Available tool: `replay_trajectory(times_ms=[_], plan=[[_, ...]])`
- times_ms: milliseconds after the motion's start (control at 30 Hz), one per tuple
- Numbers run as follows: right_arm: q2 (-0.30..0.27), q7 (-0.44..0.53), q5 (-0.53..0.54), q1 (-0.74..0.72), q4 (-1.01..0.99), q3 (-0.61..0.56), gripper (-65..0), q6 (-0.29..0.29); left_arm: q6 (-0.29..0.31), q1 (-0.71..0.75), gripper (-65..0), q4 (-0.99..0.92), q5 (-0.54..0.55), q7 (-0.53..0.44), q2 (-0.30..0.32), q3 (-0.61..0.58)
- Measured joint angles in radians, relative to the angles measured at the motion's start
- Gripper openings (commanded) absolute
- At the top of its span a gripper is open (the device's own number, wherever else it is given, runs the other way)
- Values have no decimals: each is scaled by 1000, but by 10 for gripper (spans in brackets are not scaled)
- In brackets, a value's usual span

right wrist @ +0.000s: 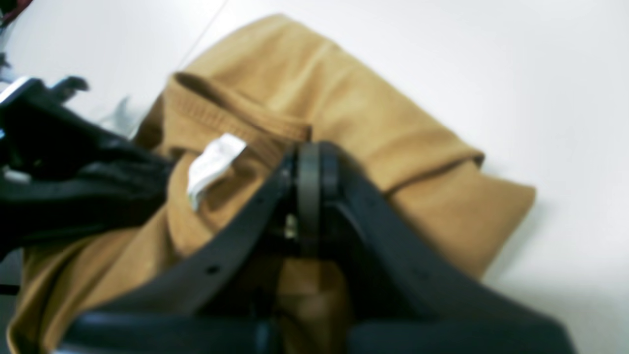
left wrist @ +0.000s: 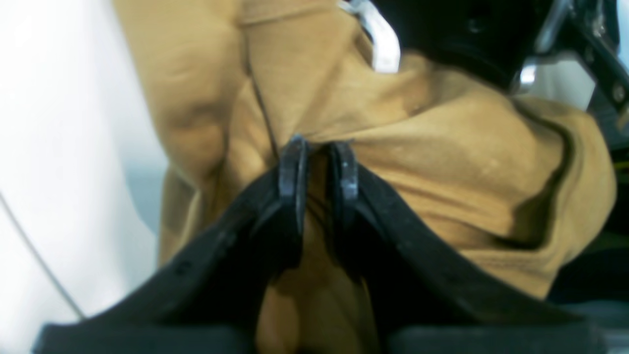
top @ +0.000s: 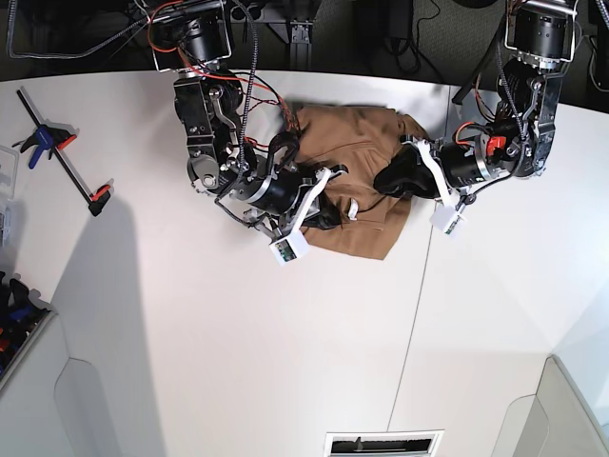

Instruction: Layout the t-shirt on the table in an organized manner, then fold the t-shirt properly

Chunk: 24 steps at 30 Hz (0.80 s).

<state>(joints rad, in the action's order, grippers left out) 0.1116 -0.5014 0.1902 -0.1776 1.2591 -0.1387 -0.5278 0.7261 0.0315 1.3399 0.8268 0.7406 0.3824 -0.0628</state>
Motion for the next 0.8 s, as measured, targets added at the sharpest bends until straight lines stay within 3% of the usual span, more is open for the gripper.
replay_trajectory(times_ms=[233, 400, 633, 800], plan=[[0, 0, 0, 0, 0, 0, -650, 0, -4, -26, -551, -54, 54, -15, 6, 0], [0, -24, -13, 4, 45, 0, -650, 1, -35, -19, -551, 62, 101, 104, 27, 0], [0, -43, -16, 6, 230, 0, -650, 4, -36, -17, -551, 232, 101, 126, 27, -2], [-2, -136, -16, 19, 340, 1, -650, 4, -34, 5, -551, 331, 107, 164, 43, -2]])
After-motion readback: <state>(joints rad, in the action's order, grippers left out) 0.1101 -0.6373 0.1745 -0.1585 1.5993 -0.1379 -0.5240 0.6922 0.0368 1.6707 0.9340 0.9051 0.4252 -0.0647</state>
